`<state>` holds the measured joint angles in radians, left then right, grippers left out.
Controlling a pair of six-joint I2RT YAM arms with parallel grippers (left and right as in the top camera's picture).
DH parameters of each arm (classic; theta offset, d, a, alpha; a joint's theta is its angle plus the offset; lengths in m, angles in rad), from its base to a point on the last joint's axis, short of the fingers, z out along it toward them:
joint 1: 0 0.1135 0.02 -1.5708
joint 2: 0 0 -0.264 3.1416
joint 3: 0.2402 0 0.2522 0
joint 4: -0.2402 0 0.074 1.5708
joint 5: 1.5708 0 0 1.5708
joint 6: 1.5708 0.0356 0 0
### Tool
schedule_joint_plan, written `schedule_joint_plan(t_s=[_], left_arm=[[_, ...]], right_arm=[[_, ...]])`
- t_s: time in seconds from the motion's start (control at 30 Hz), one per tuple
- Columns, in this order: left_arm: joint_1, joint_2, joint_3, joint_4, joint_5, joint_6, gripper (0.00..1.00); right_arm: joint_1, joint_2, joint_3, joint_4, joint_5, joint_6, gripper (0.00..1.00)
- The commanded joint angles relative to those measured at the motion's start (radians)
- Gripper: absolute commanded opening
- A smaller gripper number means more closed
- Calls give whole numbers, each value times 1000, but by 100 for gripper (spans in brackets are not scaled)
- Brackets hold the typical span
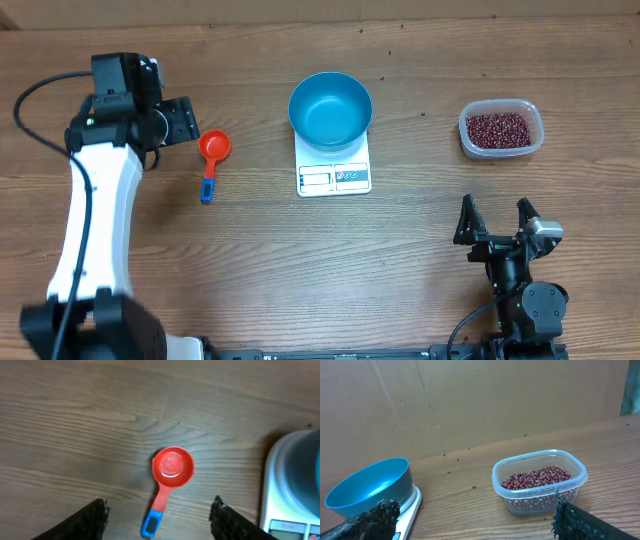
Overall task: Scoop item into bowl and weigh 150g on scale
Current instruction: 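Move the left gripper toward the red scoop's handle, then close the left gripper on the red scoop and lift it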
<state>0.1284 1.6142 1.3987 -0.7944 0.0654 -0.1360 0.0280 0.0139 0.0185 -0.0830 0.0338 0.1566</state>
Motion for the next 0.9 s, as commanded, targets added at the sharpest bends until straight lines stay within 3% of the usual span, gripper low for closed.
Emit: schedule_joint_plan(t_s=[0.0,0.5,0.87], left_arm=[[20,73,19,18,66,40,61],[4,332,19,151,86,86,53],[-8,433,19,197,134,108,36]], right_arm=[[5,-11,-10,4,14,-2,100],[5,-11,-10,4,14,-2,100],[5,-11,-10,4,14,-2,100]])
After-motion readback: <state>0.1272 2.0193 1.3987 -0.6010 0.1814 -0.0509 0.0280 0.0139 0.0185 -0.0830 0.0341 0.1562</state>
